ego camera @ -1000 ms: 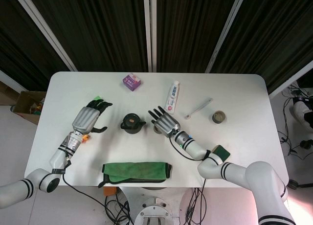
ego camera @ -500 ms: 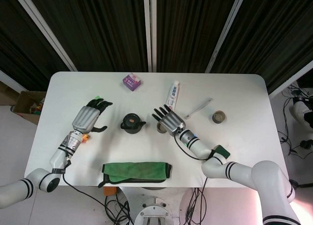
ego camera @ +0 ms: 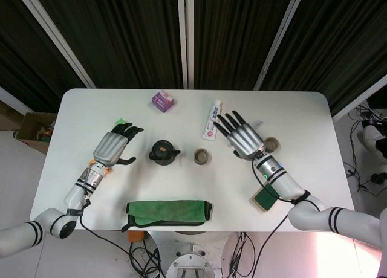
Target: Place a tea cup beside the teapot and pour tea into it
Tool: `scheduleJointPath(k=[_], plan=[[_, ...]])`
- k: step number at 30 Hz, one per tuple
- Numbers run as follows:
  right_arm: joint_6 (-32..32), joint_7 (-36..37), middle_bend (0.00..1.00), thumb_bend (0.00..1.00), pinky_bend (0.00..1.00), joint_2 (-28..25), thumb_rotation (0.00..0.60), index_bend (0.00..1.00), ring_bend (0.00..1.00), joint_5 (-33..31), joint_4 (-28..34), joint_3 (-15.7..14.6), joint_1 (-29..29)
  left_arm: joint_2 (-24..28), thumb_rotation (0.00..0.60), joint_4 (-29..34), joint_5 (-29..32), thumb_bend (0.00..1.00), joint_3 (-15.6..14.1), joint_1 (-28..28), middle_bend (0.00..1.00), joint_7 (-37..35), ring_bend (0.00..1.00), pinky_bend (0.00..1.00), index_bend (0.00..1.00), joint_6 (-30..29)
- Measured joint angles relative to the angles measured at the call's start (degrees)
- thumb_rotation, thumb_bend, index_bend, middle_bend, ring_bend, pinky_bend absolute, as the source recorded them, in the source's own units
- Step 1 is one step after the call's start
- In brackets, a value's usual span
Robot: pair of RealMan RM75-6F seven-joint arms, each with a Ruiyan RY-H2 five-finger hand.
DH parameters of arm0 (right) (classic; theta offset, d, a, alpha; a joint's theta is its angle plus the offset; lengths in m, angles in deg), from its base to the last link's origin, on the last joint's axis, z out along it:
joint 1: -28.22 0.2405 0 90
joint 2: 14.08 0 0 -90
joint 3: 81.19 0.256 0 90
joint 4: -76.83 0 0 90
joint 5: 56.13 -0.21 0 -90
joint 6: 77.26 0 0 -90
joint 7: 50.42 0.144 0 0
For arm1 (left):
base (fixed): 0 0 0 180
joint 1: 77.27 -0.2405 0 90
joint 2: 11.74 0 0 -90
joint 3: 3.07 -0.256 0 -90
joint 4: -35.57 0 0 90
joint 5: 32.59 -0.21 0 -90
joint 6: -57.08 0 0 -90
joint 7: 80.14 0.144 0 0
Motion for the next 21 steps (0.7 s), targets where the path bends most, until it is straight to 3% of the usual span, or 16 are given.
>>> scheduleJointPath(k=[6,9,21], plan=[[-11.35,6.67,0.0,0.15,0.0,-11.72,0.6,0.0,0.0,2.35,6.57,-1.12,-9.93,-1.09,0.6,0.6,-0.24,0.19,-0.52,-0.03,0.19,1.43,0.12,0.15,0.17,-0.11],[-16.17,10.46,0.0,0.15,0.0,-14.52,0.6,0.0,0.0,3.29,7.66,-2.78,-15.5,-1.69,0.6,0.75,-0.99,0.19,-0.93,-0.05,0.19,2.01,0.12,0.16,0.17,-0.52],[-26.21,23.3,0.0,0.18,0.0,-16.2,0.6,0.0,0.0,5.34,4.7,-6.69,-28.56,-6.28,0.6,0.5,-1.95,0.19,-1.47,0.43,0.21,5.92,0.12,0.15,0.18,-1.12]])
